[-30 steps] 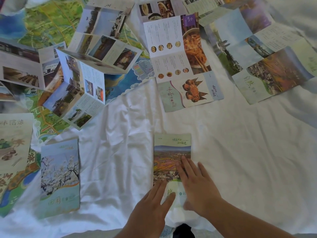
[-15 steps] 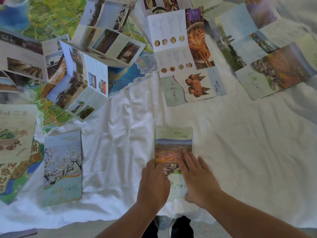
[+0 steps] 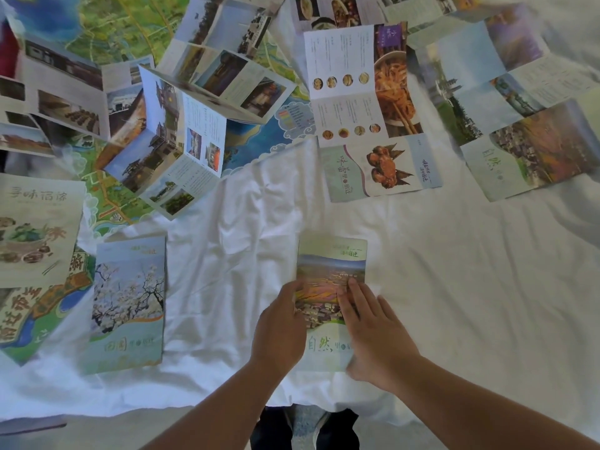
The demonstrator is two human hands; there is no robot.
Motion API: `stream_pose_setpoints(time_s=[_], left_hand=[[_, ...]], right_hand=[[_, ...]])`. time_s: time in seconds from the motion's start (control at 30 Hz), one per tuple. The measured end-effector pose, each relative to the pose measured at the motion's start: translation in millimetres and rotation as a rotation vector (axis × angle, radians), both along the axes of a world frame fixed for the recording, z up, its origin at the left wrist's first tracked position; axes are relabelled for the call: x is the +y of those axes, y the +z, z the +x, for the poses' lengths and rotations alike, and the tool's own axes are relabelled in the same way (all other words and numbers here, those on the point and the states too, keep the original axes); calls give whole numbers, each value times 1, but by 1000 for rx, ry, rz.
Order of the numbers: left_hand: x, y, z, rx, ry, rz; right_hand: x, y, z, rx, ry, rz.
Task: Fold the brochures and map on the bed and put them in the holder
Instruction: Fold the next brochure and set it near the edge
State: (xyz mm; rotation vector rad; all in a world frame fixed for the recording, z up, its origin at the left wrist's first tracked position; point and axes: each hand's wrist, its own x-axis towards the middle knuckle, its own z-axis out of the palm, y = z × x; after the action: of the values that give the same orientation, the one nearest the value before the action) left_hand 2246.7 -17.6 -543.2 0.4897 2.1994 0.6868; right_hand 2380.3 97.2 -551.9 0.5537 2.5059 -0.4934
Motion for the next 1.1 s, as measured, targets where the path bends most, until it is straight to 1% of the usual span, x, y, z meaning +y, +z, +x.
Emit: stream_pose_setpoints(time_s=[0.13, 0.3, 0.4, 0.5, 0.7, 0.8, 0.87, 1.0, 1.1], left_hand=[[-25, 13, -27, 86, 59, 11], [-87, 30, -82, 196, 142, 32], [-134, 36, -116, 236, 202, -11], [-175, 36, -148, 236, 244, -71], [-217, 25, -199, 266, 228, -188], [-220, 17, -215, 261, 174, -256], [-220, 13, -222, 262, 105, -348], [-220, 11, -211, 407, -95, -501], [-223, 5, -203, 418, -232, -524]], right_hand=[[-8, 9, -32, 59, 45, -44], [-41, 23, -89, 146, 156, -121], [-67, 26, -119, 171, 216, -161], [-90, 26, -146, 182, 256, -183], [-128, 20, -189, 133, 279, -228], [-143, 15, -210, 107, 268, -240], [-151, 11, -222, 82, 262, -246], [-162, 5, -236, 59, 287, -217], [-167, 2, -243, 36, 312, -187]])
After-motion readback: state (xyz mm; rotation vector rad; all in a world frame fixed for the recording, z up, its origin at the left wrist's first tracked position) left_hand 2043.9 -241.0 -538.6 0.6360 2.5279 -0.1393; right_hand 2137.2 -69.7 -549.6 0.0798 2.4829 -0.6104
